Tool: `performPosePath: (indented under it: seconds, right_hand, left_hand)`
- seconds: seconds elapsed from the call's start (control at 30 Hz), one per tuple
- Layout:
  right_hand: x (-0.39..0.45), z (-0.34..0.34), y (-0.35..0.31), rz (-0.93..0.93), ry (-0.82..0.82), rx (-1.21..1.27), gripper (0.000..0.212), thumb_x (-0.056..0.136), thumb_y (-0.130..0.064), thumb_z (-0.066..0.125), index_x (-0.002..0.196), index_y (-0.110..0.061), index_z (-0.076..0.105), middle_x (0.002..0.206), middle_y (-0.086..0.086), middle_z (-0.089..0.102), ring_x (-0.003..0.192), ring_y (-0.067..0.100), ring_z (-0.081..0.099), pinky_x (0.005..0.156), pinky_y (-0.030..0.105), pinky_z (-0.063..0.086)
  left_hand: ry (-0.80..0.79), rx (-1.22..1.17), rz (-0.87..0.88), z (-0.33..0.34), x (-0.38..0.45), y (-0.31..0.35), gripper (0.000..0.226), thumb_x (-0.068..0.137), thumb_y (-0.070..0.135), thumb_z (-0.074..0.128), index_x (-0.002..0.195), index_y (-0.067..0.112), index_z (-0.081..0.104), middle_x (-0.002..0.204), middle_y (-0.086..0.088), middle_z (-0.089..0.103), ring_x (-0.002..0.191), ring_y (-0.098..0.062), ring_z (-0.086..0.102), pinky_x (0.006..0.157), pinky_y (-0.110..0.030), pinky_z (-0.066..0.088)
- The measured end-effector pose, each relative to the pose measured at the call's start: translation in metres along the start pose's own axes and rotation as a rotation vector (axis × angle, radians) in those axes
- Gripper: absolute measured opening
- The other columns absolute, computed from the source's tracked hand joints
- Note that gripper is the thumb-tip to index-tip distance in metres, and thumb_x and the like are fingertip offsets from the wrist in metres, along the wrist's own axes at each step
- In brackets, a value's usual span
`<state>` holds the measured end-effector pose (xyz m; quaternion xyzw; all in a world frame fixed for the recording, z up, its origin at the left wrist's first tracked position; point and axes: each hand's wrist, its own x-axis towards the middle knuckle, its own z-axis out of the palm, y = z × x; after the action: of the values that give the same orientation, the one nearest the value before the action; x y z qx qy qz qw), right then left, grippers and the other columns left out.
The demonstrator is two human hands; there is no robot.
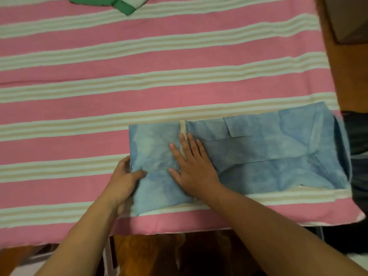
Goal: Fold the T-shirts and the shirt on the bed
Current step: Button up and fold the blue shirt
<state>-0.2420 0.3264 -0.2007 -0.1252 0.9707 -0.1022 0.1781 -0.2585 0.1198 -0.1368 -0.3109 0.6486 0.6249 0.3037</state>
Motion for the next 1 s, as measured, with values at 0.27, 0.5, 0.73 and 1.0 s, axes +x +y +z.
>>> performPosePath:
  seconds: [0.27,0.5,0.73,1.0]
  right_hand:
    - [-0.047,-0.100,0.077,0.079,-0.017,0.368,0.074,0.090,-0.054,0.037,0.157,-0.025,0.029,0.163,0.010,0.025,0.148,0.031,0.024,0.122,0.043,0.015]
    - [-0.065,-0.136,0.180,0.607,-0.062,1.104,0.036,0.102,-0.035,0.053,0.125,-0.009,0.063,0.127,0.004,0.064,0.108,0.012,0.058,0.104,0.032,0.045]
    - [-0.044,-0.118,0.171,0.759,0.064,1.189,0.023,0.091,-0.034,0.067,0.089,-0.010,0.068,0.080,0.001,0.070,0.075,0.018,0.067,0.070,0.035,0.057]
    - [-0.036,-0.093,0.164,0.753,0.262,0.771,0.017,0.088,-0.025,0.070,0.092,-0.011,0.062,0.097,0.015,0.069,0.093,0.035,0.064,0.075,0.040,0.049]
  left_hand:
    - [0.049,0.636,0.371,0.079,-0.073,0.063,0.058,0.086,0.011,0.060,0.137,0.031,0.043,0.107,0.008,0.068,0.091,-0.022,0.068,0.074,-0.042,0.056]
    - [0.115,0.979,0.440,0.229,-0.090,0.053,0.103,0.087,0.005,0.052,0.159,0.027,-0.019,0.109,-0.011,0.061,0.077,-0.029,0.063,0.062,-0.037,0.050]
    - [-0.057,1.087,0.355,0.314,-0.056,0.000,0.091,0.095,0.030,0.053,0.162,0.010,-0.006,0.150,-0.017,0.035,0.111,-0.032,0.061,0.084,-0.040,0.051]
    - [0.140,1.322,0.992,0.201,-0.043,-0.009,0.058,0.101,0.040,0.042,0.154,0.018,0.042,0.159,-0.011,0.037,0.149,-0.033,0.029,0.118,-0.050,0.029]
